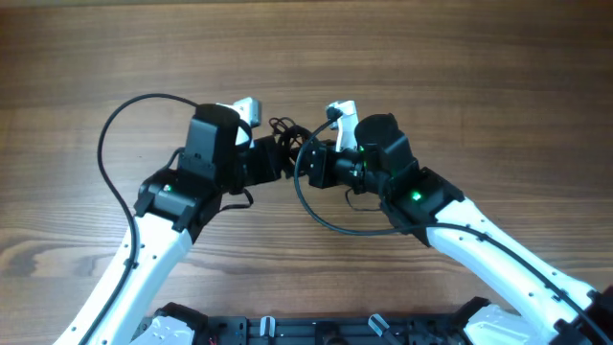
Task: Untangle cables
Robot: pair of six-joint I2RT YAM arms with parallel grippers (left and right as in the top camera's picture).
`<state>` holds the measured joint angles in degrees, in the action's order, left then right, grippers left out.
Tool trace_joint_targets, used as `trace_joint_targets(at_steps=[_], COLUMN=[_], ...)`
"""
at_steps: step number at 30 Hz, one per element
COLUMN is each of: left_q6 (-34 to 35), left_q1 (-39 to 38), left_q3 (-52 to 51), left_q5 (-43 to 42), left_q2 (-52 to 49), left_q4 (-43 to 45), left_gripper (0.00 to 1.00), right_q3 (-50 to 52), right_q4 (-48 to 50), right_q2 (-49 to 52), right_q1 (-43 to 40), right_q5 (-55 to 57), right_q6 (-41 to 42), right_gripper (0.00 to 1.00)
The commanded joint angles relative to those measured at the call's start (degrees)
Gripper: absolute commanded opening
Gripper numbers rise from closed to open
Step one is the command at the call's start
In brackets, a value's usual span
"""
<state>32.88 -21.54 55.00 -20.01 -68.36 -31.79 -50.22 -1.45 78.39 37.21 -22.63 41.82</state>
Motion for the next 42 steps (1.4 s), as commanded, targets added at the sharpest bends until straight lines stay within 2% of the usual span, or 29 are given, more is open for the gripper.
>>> trace_joint_targets(at_steps=[1, 5, 13, 18, 21, 22, 24, 25, 26, 30, 31, 32, 36, 39, 42], left_q6=[0.6, 0.6, 0.5, 0.6, 0.6, 0.6, 0.6, 0.6, 0.6, 0.7, 1.2, 1.8, 7.0, 11.4, 12.6], left_q1=[1.8, 3.7, 3.3, 1.2, 0.2, 0.0, 0.1, 0.1, 0.1, 0.1, 0.3, 0.4, 2.1, 3.5, 4.4], left_q3=[0.8, 0.8, 0.8, 0.8, 0.8, 0.8, 0.8, 0.8, 0.8, 0.8, 0.8, 0.8, 0.8, 0.8, 0.8], left_q5=[-1.4, -2.2, -10.5, -15.5, -15.8, -15.8, -15.8, -15.7, -15.7, -14.4, -13.5, -12.9, -9.6, -8.3, -8.4], left_q2=[0.5, 0.5, 0.5, 0.5, 0.5, 0.5, 0.5, 0.5, 0.5, 0.5, 0.5, 0.5, 0.5, 0.5, 0.5], left_q4=[0.9, 0.7, 1.3, 5.4, 7.0, 7.2, 7.2, 7.2, 7.2, 7.2, 7.2, 7.2, 7.2, 7.2, 7.2], left_gripper=[0.04, 0.04, 0.04, 0.04, 0.04, 0.04, 0.04, 0.04, 0.04, 0.04, 0.04, 0.04, 0.04, 0.04, 0.04], right_q3=[0.1, 0.1, 0.1, 0.1, 0.1, 0.1, 0.1, 0.1, 0.1, 0.1, 0.1, 0.1, 0.1, 0.1, 0.1], right_q4=[-1.0, -1.1, -0.2, 0.1, 0.1, 0.0, -0.2, -0.2, -0.1, -0.3, -0.3, -0.3, -1.9, -6.2, -12.4], right_q2=[1.6, 1.6, 1.7, 1.9, 2.0, 2.0, 2.0, 2.0, 2.0, 1.4, 0.9, 0.6, -2.4, -5.0, -7.5], right_q1=[0.3, 0.3, 0.3, 0.3, 0.3, 0.3, 0.3, 0.3, 0.2, 0.2, 0.2, 0.2, 0.0, -0.8, -1.6], right_q5=[0.6, 0.8, 3.4, 3.2, 3.2, 3.2, 3.1, 3.2, 3.2, 2.1, 1.4, 0.9, 0.9, 3.2, 8.3], right_q6=[0.2, 0.2, -0.3, -0.3, -0.3, -0.3, -0.3, -0.3, -0.3, -0.3, -0.3, -0.3, -1.4, -1.4, -1.4], right_gripper=[0.04, 0.04, 0.04, 0.04, 0.05, 0.09, 0.26, 0.49, 0.6, 0.87, 0.96, 1.0, 1.0, 1.0, 1.0])
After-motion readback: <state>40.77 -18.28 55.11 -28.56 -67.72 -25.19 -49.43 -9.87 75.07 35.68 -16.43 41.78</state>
